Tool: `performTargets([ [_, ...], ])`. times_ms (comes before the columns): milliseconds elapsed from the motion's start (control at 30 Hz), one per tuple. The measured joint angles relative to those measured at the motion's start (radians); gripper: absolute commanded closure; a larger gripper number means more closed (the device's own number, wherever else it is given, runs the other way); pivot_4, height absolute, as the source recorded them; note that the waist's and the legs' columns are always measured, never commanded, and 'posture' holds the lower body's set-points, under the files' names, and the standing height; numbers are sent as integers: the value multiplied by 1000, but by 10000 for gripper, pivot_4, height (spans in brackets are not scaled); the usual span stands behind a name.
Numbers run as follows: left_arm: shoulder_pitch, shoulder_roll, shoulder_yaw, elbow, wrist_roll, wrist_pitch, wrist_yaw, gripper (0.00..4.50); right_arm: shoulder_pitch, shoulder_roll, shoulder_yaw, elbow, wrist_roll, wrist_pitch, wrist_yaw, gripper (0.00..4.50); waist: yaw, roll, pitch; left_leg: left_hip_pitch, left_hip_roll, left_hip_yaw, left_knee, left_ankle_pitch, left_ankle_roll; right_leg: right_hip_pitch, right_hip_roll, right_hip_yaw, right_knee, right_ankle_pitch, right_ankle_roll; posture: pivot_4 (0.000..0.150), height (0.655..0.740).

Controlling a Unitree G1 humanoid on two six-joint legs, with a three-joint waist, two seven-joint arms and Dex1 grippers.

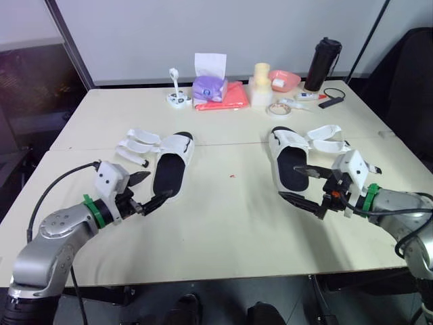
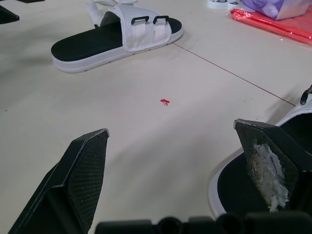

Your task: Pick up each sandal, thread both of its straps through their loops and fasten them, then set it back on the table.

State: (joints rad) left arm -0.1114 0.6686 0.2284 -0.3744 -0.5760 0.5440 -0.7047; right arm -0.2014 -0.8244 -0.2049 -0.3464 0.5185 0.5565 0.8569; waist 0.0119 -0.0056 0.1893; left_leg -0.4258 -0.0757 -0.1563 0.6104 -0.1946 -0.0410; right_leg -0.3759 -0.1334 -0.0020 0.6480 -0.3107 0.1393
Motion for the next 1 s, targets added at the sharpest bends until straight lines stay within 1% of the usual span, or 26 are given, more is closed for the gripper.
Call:
performTargets([
  [167, 23, 23, -3, -1, -6, 18, -34, 0, 11, -1, 0, -1, 0, 5, 10, 353, 0, 0, 0, 0, 0, 0, 0, 0, 0, 0, 0, 0, 0, 0, 0, 1500, 7400],
  [400, 11, 22, -5, -36, -43, 57, -12, 0, 22, -3, -1, -1, -2, 3, 7, 353, 1, 0, 0, 0, 0, 0, 0, 0, 0, 0, 0, 0, 0, 0, 0, 1500, 7400],
  [600, -1, 15, -20, -42, -41, 57, -4, 0, 27, -3, -2, 1, -8, -6, 1, 353, 0, 0, 0, 0, 0, 0, 0, 0, 0, 0, 0, 0, 0, 0, 0, 1500, 7400],
  [1000, 17, 2, -40, -69, -21, 51, -7, 0, 17, 22, 0, 95, -102, -83, -66, 353, 0, 0, 0, 0, 0, 1, 0, 0, 0, 0, 0, 0, 0, 0, 0, 1500, 7400],
])
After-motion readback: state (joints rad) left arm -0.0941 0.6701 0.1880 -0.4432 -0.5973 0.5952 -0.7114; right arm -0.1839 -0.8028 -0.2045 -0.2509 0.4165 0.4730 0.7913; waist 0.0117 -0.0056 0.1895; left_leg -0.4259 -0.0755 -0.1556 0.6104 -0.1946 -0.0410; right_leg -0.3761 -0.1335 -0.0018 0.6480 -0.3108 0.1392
